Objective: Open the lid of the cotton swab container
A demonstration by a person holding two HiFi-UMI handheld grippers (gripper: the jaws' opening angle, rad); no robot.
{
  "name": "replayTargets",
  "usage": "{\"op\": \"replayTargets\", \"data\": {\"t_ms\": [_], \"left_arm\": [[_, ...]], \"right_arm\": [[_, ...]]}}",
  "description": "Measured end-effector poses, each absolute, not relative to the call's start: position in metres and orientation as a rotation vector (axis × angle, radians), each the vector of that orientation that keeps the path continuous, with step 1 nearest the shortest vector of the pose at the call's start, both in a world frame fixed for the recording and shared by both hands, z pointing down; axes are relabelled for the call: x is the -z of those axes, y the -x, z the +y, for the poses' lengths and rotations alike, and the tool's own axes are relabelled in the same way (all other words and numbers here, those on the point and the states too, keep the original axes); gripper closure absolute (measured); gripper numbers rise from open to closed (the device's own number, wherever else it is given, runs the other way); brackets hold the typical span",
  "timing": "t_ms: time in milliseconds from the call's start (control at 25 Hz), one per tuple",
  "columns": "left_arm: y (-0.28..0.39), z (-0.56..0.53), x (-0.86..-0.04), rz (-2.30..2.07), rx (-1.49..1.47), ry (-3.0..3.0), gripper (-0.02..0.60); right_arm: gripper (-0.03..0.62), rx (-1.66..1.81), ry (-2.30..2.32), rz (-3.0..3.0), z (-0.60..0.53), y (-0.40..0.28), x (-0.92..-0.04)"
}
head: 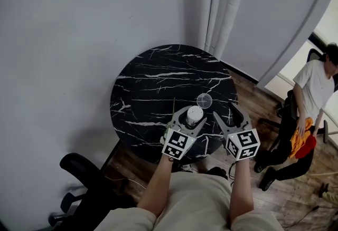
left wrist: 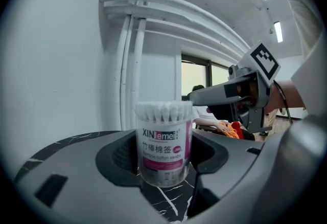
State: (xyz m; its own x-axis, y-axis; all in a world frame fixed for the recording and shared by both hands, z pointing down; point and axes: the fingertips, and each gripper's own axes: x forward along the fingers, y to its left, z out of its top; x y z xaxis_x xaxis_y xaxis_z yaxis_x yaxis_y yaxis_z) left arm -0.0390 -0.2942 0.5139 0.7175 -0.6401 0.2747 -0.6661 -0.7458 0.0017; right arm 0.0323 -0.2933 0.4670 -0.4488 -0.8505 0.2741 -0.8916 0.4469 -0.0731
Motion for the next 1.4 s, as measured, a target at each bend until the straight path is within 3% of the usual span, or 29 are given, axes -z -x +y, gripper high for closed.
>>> {"op": "replayTargets", "data": {"t_ms": [600, 720, 920, 1240, 1400], "left_arm": [[0.074, -0.315, -0.514, -1.352, -0.366, -2.631, 0.318], [0.072, -0.313, -0.512, -1.335, -0.351, -2.65, 0.318], [0.069, -0.313, -0.508, -1.318, -0.338, -2.674, 0.318], [0.051, -0.307, -0.504, -1.204, -0.365, -2.742, 0.318], [0.048, -0.307, -0.505, -1.178, -0.375, -2.747, 0.318]], "right_arm": [[0.306, -0.356, -1.506, -2.52, -0.285, -0.027, -0.484], [0.383, -0.363, -1.507, -2.532, -0.284, -0.025, -0.484], [0.404, -0.361, -1.477, -2.543, -0.284, -0.019, -0.484], [0.516, -0.361, -1.495, -2.552, -0.288, -0.019, -0.479], [0.542, -0.377, -1.509, -2.557, -0.292, -0.021, -0.478]]}}
